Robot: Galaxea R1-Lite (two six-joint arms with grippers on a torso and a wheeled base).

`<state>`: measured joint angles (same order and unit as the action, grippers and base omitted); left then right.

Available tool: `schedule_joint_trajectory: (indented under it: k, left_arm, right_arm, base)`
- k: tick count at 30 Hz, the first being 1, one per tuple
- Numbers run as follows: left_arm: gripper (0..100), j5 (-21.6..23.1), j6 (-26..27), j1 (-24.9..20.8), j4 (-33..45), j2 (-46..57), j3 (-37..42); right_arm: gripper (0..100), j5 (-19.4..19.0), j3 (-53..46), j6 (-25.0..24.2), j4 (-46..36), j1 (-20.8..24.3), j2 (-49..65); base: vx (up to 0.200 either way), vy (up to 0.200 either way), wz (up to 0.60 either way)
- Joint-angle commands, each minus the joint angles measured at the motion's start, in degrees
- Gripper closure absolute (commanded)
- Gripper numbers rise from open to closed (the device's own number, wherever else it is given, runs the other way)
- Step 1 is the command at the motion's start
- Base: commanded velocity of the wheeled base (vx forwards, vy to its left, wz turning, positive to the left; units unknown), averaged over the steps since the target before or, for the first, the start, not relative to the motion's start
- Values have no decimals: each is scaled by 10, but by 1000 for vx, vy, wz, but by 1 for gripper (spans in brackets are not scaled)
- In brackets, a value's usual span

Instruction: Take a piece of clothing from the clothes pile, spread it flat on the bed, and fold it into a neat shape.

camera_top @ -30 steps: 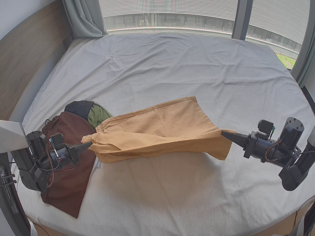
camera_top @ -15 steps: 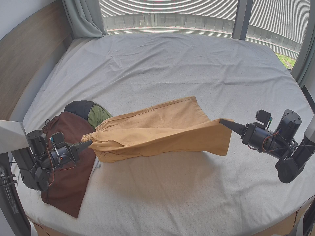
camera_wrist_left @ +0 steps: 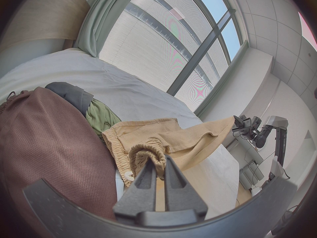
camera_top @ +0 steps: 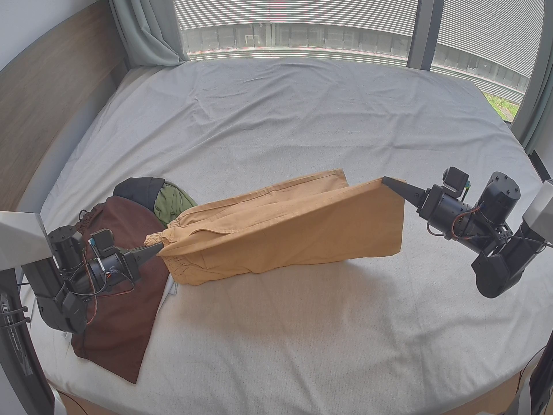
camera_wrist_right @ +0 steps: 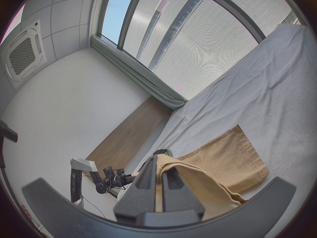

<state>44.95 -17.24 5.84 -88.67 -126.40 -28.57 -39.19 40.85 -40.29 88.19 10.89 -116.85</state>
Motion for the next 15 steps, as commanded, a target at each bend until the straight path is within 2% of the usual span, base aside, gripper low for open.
schedule_joint_trajectory:
  k: [1, 15]
  left_arm:
    - [100, 0, -1, 0, 0, -5, -10]
    - [100, -20, -20, -14, 0, -21, -26]
  right_arm:
    - [100, 1, 60, -6, 1, -7, -51]
    - [100, 0, 175, -6, -8, -13, -127]
  base:
    - [0, 0, 0]
    - [0, 0, 0]
